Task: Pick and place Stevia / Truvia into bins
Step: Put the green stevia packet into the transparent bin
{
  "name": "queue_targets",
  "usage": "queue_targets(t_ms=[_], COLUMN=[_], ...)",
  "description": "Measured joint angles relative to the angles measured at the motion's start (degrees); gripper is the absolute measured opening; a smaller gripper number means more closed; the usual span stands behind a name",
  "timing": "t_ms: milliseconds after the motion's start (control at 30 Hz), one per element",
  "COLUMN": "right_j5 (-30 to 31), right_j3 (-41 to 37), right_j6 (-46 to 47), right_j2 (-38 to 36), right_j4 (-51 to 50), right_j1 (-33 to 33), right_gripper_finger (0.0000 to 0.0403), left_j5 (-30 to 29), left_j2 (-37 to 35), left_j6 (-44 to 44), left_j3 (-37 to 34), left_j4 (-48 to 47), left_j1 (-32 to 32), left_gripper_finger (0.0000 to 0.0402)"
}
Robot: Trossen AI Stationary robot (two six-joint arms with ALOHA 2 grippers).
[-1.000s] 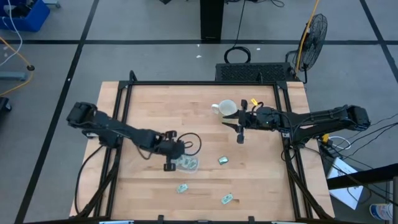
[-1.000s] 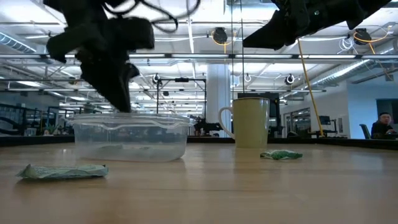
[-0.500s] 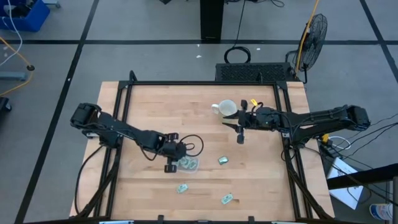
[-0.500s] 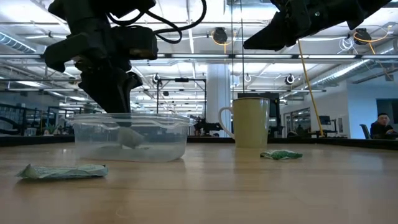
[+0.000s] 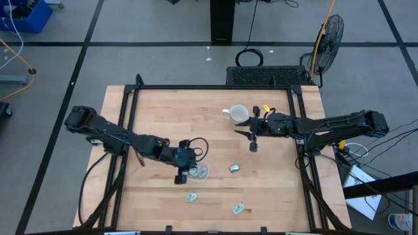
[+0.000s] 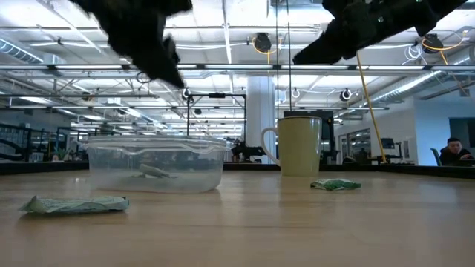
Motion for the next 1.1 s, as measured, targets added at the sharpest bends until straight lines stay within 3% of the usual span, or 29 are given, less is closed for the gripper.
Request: queue_targets(t_ms=[167,600,867,1100], right_j5=[-6.6,-9.3,-9.6,-9.6], right_j3=[0.0,-0.1,0.0,0.0], right_j6=[0.0,4.5,3.4,-0.2], right_j2=[0.8,13.8,23.5,27.6], right_j4=[-7.4,-9.0,-2.5,6.8], right_j1=[1.0,10.1,15.7,16.9], right_gripper_finger=[0.0100,0.0100,0.0104,0.0149], left_j5=[-1.1,-6.5,-7.9,-8.0], left_j2=[-2.6,-2.2,-2.2,-2.2], left_j6=[0.0,-0.8,0.3,-0.2], left_j3=[0.0,0.0,0.0,0.0], left_j4=[4.6,4.1,3.4,3.3], left_j1=[-3.0,-5.8,-5.6,-5.6], left_gripper_finger=[0.0046,0.0047,0.0047,0.0047])
